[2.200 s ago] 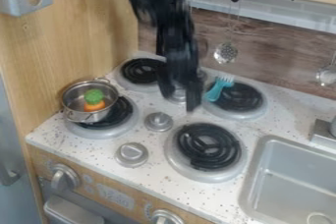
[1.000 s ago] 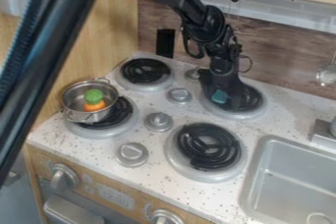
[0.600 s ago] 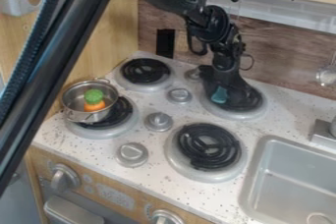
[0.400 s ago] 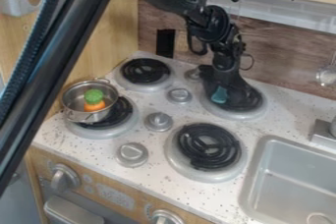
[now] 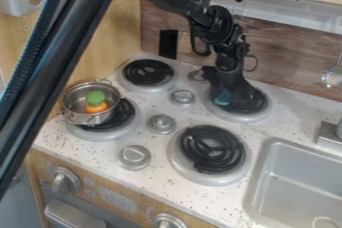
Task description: Move the blue brush in the middle of two right burners
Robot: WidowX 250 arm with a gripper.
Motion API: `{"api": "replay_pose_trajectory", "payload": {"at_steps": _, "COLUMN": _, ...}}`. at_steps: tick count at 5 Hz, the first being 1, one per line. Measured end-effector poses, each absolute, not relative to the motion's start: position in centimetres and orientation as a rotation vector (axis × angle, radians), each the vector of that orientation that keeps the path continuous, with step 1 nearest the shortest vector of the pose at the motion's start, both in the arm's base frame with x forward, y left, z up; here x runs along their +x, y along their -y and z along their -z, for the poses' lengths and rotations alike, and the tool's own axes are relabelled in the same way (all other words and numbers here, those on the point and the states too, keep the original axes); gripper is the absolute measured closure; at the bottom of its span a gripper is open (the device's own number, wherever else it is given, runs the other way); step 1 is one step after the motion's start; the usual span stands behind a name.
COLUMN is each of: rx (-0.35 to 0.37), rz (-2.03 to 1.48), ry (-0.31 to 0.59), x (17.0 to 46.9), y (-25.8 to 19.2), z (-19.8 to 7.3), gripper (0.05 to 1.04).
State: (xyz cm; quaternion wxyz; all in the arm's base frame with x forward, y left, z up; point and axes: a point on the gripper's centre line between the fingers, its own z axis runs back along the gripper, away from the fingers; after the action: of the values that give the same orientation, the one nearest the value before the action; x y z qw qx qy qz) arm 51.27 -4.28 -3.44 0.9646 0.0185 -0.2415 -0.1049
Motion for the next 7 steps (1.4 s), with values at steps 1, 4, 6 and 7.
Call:
{"api": "replay_pose_trajectory", "payload": {"at_steps": 1, "rx": -0.017, "rz": 0.234, "ry": 0.467, "x": 48.8, "y": 4.9, "z": 2.8, "gripper": 0.666}}
{"api": "replay_pose_trajectory", "payload": {"at_steps": 4, "rx": -0.101, "rz": 0.403, "ry": 0.487, "x": 39.5, "y": 5.2, "z": -1.5, "gripper": 1.034}}
{"api": "replay_pose_trajectory", "payload": {"at_steps": 6, "rx": -0.089, "rz": 0.458, "ry": 0.427, "x": 36.0, "y": 4.7, "z": -0.4, "gripper": 1.037}}
{"api": "replay_pose_trajectory", "payload": {"at_steps": 7, "rx": -0.087, "rz": 0.446, "ry": 0.437, "x": 36.1, "y": 4.6, "z": -0.9, "gripper": 1.015}}
